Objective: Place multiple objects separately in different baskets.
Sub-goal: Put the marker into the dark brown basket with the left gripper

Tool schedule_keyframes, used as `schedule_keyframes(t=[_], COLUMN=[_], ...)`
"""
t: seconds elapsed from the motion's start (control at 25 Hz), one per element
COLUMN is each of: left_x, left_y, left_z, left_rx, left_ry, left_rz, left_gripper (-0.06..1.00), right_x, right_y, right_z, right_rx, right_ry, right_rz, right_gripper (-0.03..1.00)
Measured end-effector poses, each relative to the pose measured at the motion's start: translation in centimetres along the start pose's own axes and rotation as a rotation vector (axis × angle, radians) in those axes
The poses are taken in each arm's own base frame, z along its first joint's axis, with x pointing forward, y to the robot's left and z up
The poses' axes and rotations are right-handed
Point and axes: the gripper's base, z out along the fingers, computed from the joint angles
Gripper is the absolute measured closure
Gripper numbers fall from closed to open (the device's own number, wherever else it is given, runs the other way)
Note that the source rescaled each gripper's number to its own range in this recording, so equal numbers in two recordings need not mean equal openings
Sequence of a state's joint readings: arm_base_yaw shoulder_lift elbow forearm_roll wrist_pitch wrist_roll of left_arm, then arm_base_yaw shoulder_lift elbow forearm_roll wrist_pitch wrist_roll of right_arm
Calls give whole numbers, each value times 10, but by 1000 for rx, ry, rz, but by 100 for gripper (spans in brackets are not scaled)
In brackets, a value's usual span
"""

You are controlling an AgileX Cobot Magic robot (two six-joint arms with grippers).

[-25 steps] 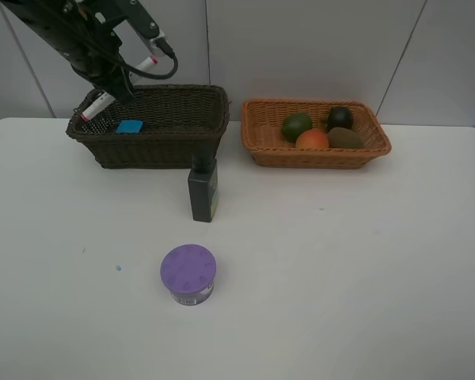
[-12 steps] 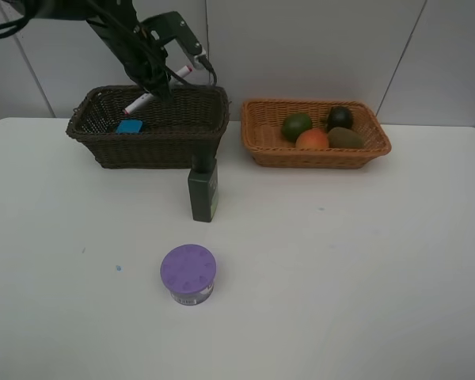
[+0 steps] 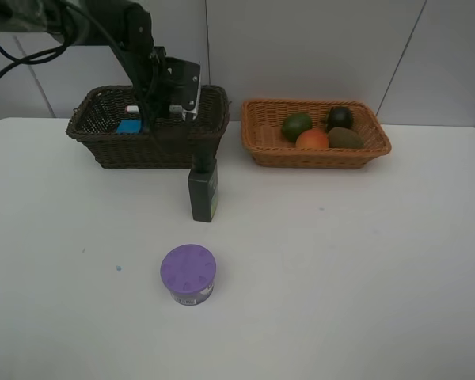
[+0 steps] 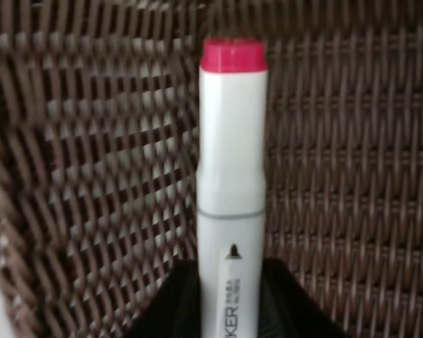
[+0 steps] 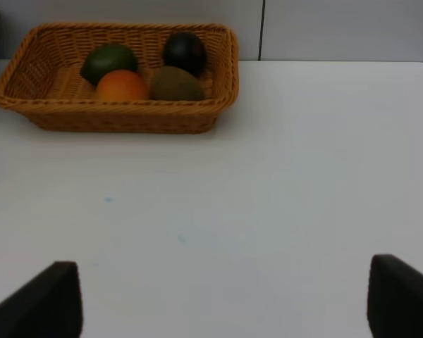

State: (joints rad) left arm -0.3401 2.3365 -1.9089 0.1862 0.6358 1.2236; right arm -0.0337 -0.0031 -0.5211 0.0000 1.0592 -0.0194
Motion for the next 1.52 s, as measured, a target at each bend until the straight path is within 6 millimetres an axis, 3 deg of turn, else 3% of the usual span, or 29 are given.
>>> schedule_keyframes(t=[0.52, 0.96, 1.0, 1.04, 1.16, 1.2, 1.32, 1.52], left_x=[-5, -5, -5, -5, -6, -7, -7, -7], left_y=[-7, -9, -9, -8, -4, -3, -2, -2], left_z=[7, 6, 7, 7, 7, 7, 7, 7], left_rx=[37, 60, 59, 57, 14, 4, -11, -12], left_ry=[-22, -8, -8, -9, -32, -37, -45, -44], left_rz=[-31, -304, -310, -313, -318, -318, -305, -236], left_gripper=[92, 92, 87, 75, 28, 17, 7, 6], right_x=[0, 0, 0, 0, 0, 0, 0, 0], right_y=[0, 0, 0, 0, 0, 0, 0, 0], right_z=[0, 0, 0, 0, 0, 0, 0, 0], right_rx=[0, 0, 0, 0, 0, 0, 0, 0], right_ry=[0, 0, 0, 0, 0, 0, 0, 0], right_rz=[0, 0, 0, 0, 0, 0, 0, 0], right_gripper=[3, 3, 3, 3, 3, 3, 3, 3])
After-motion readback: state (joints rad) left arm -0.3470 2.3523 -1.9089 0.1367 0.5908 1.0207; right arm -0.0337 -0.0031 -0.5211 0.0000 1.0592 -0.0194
